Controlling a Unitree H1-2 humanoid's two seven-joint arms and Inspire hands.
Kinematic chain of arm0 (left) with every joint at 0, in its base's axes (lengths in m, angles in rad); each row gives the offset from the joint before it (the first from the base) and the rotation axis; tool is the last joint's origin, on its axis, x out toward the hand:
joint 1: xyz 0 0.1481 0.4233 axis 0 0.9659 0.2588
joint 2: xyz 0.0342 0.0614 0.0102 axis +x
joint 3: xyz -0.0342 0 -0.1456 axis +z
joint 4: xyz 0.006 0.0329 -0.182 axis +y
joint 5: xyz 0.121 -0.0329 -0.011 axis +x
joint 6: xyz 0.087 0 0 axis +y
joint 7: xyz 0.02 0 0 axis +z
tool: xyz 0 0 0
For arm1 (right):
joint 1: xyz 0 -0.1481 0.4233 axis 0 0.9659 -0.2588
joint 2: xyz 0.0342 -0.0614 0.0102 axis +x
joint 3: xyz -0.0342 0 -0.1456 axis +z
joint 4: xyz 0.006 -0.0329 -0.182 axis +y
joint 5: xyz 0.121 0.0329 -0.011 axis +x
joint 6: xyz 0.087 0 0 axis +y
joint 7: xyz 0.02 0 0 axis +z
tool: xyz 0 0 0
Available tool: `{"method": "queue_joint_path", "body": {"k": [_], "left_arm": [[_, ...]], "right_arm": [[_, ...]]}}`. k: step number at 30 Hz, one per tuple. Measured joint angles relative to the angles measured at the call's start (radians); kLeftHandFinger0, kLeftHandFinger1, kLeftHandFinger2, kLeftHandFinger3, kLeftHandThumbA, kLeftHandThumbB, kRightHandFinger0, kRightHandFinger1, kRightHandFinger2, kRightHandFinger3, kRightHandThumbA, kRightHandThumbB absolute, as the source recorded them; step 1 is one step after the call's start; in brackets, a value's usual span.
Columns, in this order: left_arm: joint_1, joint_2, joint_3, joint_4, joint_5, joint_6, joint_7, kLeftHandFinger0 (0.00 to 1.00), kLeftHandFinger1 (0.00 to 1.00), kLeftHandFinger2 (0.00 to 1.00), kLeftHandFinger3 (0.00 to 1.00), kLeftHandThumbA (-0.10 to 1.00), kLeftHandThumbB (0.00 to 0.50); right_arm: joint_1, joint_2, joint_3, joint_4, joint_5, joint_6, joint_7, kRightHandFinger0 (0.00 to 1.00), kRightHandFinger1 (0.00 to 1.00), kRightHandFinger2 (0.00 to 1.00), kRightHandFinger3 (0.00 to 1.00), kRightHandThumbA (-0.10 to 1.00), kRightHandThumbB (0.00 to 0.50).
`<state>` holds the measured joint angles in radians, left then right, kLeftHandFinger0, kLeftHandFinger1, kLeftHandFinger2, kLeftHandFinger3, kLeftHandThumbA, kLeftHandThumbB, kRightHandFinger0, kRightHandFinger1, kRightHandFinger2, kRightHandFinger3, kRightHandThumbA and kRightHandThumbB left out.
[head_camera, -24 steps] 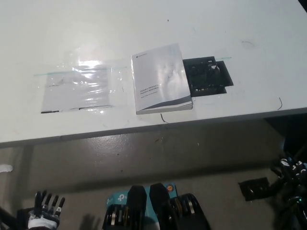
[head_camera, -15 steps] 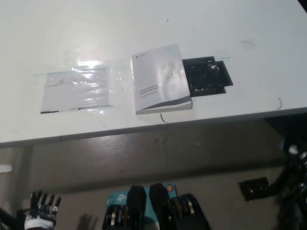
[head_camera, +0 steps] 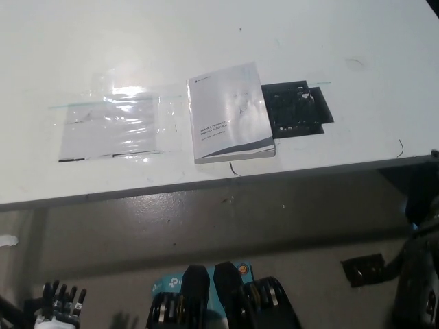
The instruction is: The robot uses its right hand to slide under the cover of the book kept in the middle of the desk and open it
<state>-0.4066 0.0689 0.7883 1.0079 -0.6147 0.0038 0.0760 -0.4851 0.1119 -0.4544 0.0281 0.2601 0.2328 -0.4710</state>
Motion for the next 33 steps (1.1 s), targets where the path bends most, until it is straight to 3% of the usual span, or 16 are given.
{"method": "queue_joint_path", "body": {"k": [4,5,7,8,11,13,17,18,19,20,21,22,23,27,33], "left_arm": [[0.005,0.0,-0.012,-0.003,-0.007,0.0,0.0,0.65,0.76,0.79,0.86,1.0,0.213],[0.007,0.001,-0.014,-0.003,-0.008,-0.001,0.0,0.66,0.76,0.79,0.86,1.0,0.212],[0.012,0.001,-0.018,-0.003,-0.011,-0.001,0.0,0.69,0.78,0.83,0.88,1.0,0.202],[0.015,0.001,-0.02,-0.003,-0.011,-0.002,-0.001,0.72,0.81,0.85,0.89,1.0,0.199],[0.027,0.001,-0.019,-0.002,-0.018,-0.005,-0.004,0.69,0.78,0.81,0.83,0.97,0.195],[0.032,0.002,-0.019,0.003,-0.022,-0.008,-0.004,0.66,0.75,0.78,0.79,0.96,0.202],[0.035,0.005,-0.019,0.009,-0.03,-0.009,-0.003,0.67,0.8,0.82,0.84,0.98,0.204],[0.035,0.005,-0.02,0.006,-0.031,-0.009,-0.002,0.67,0.8,0.82,0.84,0.98,0.203],[0.035,0.004,-0.021,0.002,-0.032,-0.009,-0.001,0.68,0.8,0.81,0.85,0.97,0.207],[0.035,0.004,-0.022,-0.002,-0.033,-0.009,0.001,0.68,0.81,0.81,0.86,0.98,0.198],[0.035,0.004,-0.023,-0.005,-0.034,-0.009,0.001,0.68,0.81,0.81,0.87,0.99,0.197],[0.035,0.004,-0.024,-0.005,-0.035,-0.009,0.001,0.72,0.82,0.84,0.86,0.98,0.199],[0.035,0.003,-0.025,-0.005,-0.036,-0.009,0.0,0.73,0.82,0.84,0.85,0.97,0.202],[0.036,0.004,-0.026,-0.003,-0.04,-0.01,0.0,0.69,0.8,0.82,0.82,0.96,0.202],[0.036,0.004,-0.03,-0.016,-0.041,-0.009,0.005,0.68,0.81,0.79,0.8,0.98,0.213]], "right_arm": [[-0.018,-0.001,0.049,-0.056,-0.005,0.041,0.0,0.17,0.28,0.41,0.69,0.45,0.045],[-0.024,-0.003,0.064,-0.068,-0.007,0.051,0.001,0.17,0.28,0.41,0.69,0.47,0.042],[-0.039,-0.01,0.1,-0.083,-0.011,0.067,0.006,0.18,0.26,0.4,0.67,0.54,0.086],[-0.046,-0.014,0.112,-0.085,-0.012,0.074,0.008,0.26,0.34,0.44,0.74,0.67,0.092],[-0.073,-0.053,0.166,-0.085,-0.008,0.115,0.041,0.27,0.36,0.48,0.77,0.72,0.134],[-0.088,-0.082,0.191,-0.083,-0.004,0.14,0.062,0.29,0.4,0.51,0.84,0.78,0.147],[-0.114,-0.117,0.226,-0.063,0.01,0.184,0.108,0.39,0.57,0.7,0.98,0.9,0.158],[-0.119,-0.119,0.231,-0.053,0.014,0.19,0.116,0.39,0.57,0.71,0.99,0.9,0.158],[-0.126,-0.121,0.238,-0.039,0.019,0.196,0.128,0.64,0.82,0.88,1.0,1.0,0.161],[-0.131,-0.122,0.242,-0.025,0.029,0.204,0.14,0.78,0.93,0.97,1.0,1.0,0.169],[-0.135,-0.123,0.245,-0.011,0.039,0.209,0.15,0.79,0.94,0.98,1.0,1.0,0.171],[-0.137,-0.123,0.248,0.001,0.047,0.212,0.159,0.94,1.0,1.0,1.0,1.0,0.201],[-0.138,-0.123,0.251,0.014,0.059,0.216,0.17,1.0,1.0,1.0,1.0,1.0,0.231],[-0.153,-0.131,0.264,0.088,0.09,0.226,0.22,1.0,1.0,1.0,1.0,1.0,0.316],[-0.18,-0.142,0.269,0.199,0.117,0.231,0.282,1.0,1.0,1.0,1.0,1.0,0.317]]}}
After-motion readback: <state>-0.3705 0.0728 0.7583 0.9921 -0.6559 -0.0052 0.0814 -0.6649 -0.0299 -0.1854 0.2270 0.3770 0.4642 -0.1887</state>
